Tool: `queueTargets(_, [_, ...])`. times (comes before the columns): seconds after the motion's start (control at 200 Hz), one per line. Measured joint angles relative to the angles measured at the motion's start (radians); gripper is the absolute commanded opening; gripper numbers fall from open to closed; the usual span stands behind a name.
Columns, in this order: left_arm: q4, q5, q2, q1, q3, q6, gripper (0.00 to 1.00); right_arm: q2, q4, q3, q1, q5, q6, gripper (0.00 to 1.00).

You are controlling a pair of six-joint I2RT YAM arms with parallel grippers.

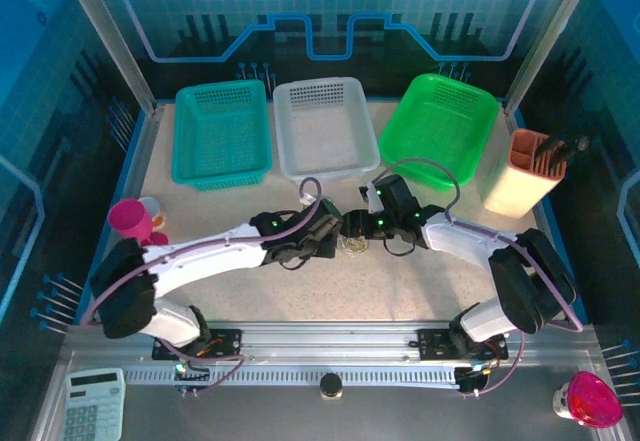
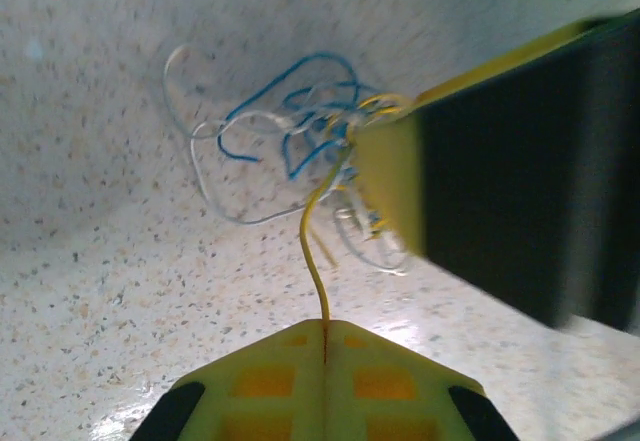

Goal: Untangle the cables

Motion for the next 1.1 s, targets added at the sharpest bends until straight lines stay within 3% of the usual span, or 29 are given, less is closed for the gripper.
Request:
queueTargets(0.405, [0.09, 0.09, -0.186, 0.117, -0.006, 0.019, 0.0, 0.063, 0.06, -0.047, 0.0, 0.046, 0.013, 0.66])
queueTargets(0.795, [0.192, 0.182, -0.265, 0.144, -0.002, 0.015, 0.0, 0.07, 0.068, -0.056, 0.001, 0.072, 0.02, 0.68])
queueTargets(1.101, [0.24, 0.238, -0.266, 0.151, 0.136, 0.016, 0.0, 0.089, 0.075, -0.058, 0.002, 0.08, 0.02, 0.67])
